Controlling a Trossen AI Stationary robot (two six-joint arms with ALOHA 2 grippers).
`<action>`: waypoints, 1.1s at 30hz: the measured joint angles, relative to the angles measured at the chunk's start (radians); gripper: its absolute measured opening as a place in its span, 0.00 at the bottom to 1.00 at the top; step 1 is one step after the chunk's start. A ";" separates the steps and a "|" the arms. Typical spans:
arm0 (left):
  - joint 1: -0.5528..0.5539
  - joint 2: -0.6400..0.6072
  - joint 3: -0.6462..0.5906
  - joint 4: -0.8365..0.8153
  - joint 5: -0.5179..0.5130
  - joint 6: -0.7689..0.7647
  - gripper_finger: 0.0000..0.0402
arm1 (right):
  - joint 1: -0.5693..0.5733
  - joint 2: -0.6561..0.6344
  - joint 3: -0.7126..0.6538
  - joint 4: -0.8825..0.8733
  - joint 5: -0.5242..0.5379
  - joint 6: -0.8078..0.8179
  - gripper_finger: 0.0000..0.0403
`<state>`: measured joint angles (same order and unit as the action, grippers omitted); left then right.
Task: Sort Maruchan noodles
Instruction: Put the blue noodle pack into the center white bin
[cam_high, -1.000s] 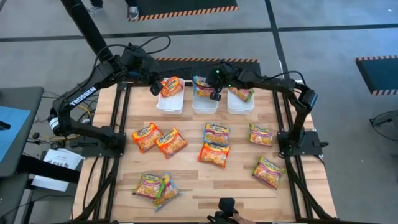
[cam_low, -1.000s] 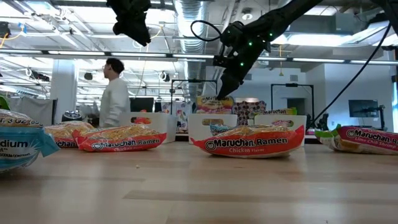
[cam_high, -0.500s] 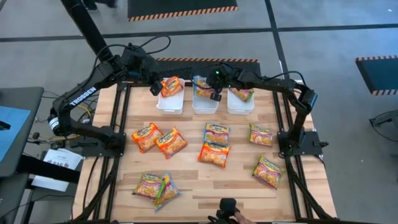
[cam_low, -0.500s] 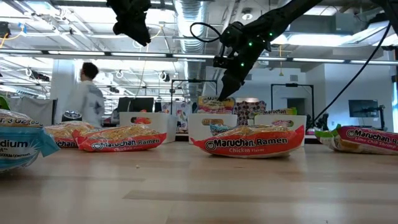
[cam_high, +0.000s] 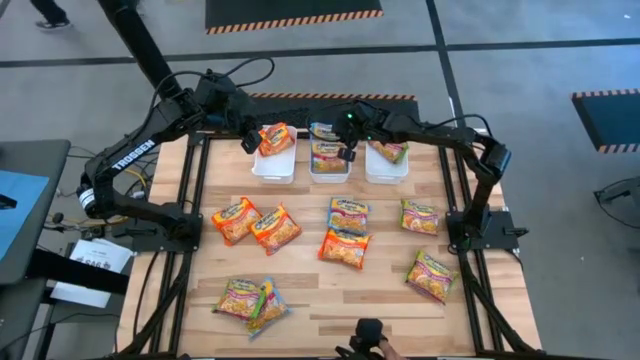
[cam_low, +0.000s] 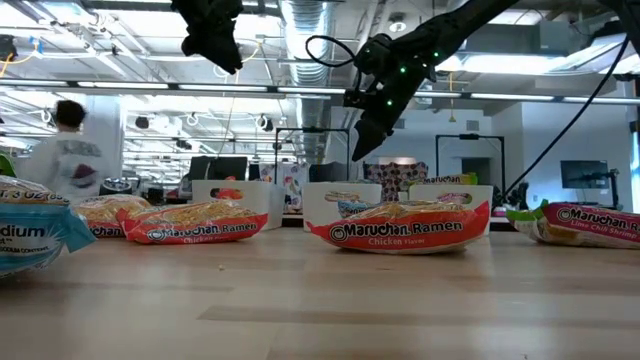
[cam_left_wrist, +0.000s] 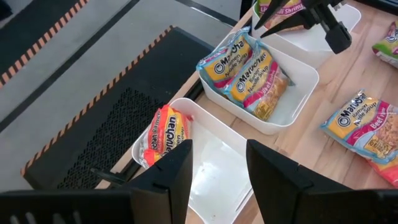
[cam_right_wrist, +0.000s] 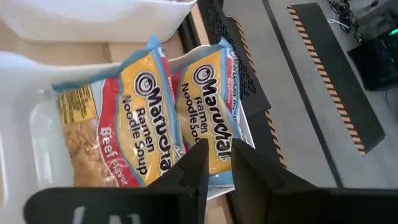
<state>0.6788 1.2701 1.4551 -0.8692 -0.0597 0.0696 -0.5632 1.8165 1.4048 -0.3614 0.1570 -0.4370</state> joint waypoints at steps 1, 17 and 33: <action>0.000 0.000 0.000 0.000 0.000 0.000 0.34 | 0.001 -0.005 0.000 0.000 -0.002 0.022 0.23; 0.000 0.000 0.000 0.000 0.000 -0.002 0.34 | 0.032 -0.029 0.043 0.012 -0.340 0.366 0.23; 0.000 0.000 0.000 0.001 0.000 -0.002 0.34 | 0.010 -0.029 0.257 -0.089 -0.340 0.499 0.23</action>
<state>0.6788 1.2701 1.4551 -0.8684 -0.0597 0.0681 -0.5537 1.7870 1.6619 -0.4504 -0.1829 0.0618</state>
